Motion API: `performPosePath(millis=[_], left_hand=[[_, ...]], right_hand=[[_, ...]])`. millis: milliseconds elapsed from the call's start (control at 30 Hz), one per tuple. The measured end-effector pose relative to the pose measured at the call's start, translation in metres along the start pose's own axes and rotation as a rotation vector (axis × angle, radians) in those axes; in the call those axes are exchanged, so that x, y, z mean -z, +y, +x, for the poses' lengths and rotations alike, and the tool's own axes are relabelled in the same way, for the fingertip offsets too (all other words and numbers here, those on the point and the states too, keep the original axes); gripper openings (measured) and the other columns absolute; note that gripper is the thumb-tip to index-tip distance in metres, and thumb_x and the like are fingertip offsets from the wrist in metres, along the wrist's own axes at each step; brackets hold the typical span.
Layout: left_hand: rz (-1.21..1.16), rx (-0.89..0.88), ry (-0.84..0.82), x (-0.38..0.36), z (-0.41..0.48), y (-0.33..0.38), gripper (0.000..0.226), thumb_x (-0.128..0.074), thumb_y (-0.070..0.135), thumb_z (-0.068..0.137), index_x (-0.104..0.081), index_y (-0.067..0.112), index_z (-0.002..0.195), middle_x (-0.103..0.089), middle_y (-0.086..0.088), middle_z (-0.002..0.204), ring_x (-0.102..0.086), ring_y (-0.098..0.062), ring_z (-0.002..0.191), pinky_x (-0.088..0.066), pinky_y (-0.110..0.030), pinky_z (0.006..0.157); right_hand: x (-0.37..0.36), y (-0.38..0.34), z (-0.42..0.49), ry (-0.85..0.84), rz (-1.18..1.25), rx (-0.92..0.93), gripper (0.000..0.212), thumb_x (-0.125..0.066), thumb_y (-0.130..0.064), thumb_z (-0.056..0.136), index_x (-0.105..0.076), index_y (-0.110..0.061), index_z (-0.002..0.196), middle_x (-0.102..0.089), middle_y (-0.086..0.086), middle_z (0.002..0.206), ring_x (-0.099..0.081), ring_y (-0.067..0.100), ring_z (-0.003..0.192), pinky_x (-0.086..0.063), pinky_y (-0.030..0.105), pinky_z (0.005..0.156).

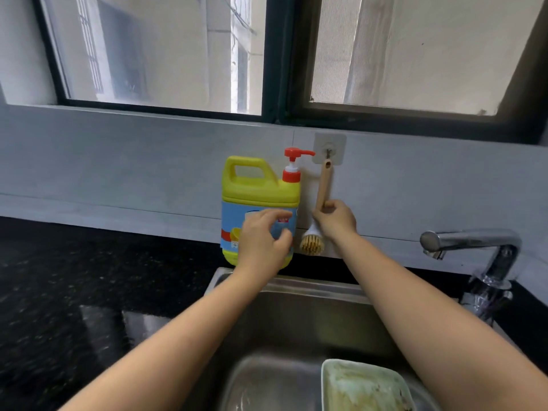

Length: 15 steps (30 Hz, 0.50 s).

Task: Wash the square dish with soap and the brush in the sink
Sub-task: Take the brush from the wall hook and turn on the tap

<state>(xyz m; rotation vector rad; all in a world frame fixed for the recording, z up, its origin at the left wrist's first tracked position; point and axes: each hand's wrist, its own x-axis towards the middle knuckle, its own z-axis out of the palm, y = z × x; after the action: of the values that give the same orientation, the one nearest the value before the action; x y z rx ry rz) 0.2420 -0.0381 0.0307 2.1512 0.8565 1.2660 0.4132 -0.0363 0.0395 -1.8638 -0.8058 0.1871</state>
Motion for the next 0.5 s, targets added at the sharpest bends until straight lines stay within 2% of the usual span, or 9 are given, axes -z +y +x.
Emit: performPosePath(millis=[67,167,233,300,367,500], left_hand=[[-0.115,0.103,-0.085,-0.008,-0.009,-0.001,0.029,-0.059,0.010,0.083,-0.068,0.019,0.110,-0.064,0.006,0.110,-0.058,-0.013,0.103,-0.047,-0.028,0.092],[-0.239,0.271,-0.197,-0.019,-0.020,-0.001,0.030,-0.062,0.012,0.084,-0.065,0.018,0.113,-0.064,0.006,0.104,-0.059,-0.011,0.105,-0.045,-0.023,0.089],[-0.357,0.424,-0.229,-0.024,-0.025,-0.001,0.034,-0.062,0.014,0.085,-0.060,0.017,0.119,-0.060,0.005,0.106,-0.057,-0.014,0.108,-0.045,-0.024,0.088],[-0.555,0.623,-0.280,-0.028,-0.028,0.001,0.039,-0.063,0.019,0.087,-0.053,0.016,0.124,-0.058,-0.003,0.115,-0.057,-0.019,0.108,-0.052,-0.033,0.088],[-0.827,0.825,-0.345,-0.030,-0.032,0.005,0.040,-0.060,0.026,0.089,-0.049,0.015,0.127,-0.057,-0.011,0.119,-0.059,-0.026,0.107,-0.056,-0.038,0.082],[-1.184,1.047,-0.401,-0.031,-0.038,0.006,0.047,-0.053,0.039,0.091,-0.044,0.010,0.127,-0.056,-0.023,0.122,-0.060,-0.033,0.101,-0.055,-0.041,0.075]], right_hand=[[-0.001,-0.002,0.001,0.020,-0.013,0.000,0.027,-0.063,-0.025,0.087,-0.058,-0.009,0.108,-0.064,0.012,0.113,-0.058,0.030,0.103,-0.043,0.031,0.081],[-0.001,-0.003,-0.001,0.070,0.027,0.029,0.020,-0.060,-0.024,0.089,-0.057,-0.010,0.103,-0.065,0.012,0.105,-0.059,0.030,0.098,-0.043,0.032,0.077],[0.001,-0.003,-0.005,0.095,0.140,0.069,0.014,-0.059,-0.023,0.089,-0.056,-0.013,0.098,-0.064,0.007,0.094,-0.059,0.028,0.093,-0.045,0.034,0.078],[0.005,-0.006,-0.010,0.110,0.271,0.122,0.009,-0.060,-0.020,0.089,-0.054,-0.015,0.093,-0.059,0.000,0.081,-0.058,0.024,0.087,-0.047,0.036,0.079],[0.013,-0.012,-0.017,0.114,0.340,0.164,0.009,-0.061,-0.018,0.088,-0.053,-0.014,0.090,-0.057,0.001,0.080,-0.057,0.022,0.083,-0.047,0.035,0.077],[0.024,-0.014,-0.042,0.037,0.381,0.189,0.018,-0.064,-0.015,0.086,-0.049,-0.022,0.079,-0.056,0.000,0.078,-0.056,0.018,0.078,-0.045,0.032,0.070]])
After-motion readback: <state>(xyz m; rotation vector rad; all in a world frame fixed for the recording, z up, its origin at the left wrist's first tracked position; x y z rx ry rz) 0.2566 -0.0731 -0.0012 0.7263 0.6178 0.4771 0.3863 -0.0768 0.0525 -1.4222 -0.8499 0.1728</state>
